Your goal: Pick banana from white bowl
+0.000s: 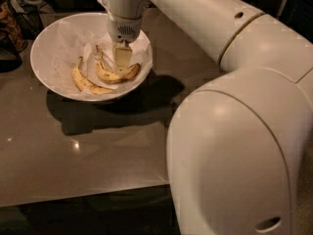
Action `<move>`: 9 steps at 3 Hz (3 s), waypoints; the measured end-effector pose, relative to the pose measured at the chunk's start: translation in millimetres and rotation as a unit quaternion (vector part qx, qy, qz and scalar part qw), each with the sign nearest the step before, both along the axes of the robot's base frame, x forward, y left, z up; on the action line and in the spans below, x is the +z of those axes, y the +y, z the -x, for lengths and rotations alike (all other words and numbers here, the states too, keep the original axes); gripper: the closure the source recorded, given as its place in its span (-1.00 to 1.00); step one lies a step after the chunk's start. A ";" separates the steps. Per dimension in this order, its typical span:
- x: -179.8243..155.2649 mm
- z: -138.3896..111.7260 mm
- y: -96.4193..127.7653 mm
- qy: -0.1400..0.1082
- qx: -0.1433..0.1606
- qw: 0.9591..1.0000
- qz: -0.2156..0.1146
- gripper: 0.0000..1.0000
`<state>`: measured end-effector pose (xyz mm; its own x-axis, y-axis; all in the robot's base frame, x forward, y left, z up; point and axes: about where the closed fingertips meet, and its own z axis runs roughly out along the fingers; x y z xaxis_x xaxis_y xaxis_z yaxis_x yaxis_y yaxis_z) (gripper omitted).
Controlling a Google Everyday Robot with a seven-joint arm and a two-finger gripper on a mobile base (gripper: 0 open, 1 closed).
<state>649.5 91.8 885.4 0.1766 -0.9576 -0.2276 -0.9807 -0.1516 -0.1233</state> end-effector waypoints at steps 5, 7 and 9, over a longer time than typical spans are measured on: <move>-24.8 6.9 12.3 0.040 0.008 0.999 -0.019 0.02; -40.5 5.2 16.8 0.059 0.011 0.998 -0.025 0.00; -40.5 5.2 16.9 0.059 0.011 0.998 -0.025 0.85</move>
Offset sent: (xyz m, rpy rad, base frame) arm -0.0137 0.0021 -0.0147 0.0273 0.0685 0.0047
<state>644.2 108.7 844.9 0.1658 -0.9408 -0.2956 -0.9855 -0.1690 -0.0150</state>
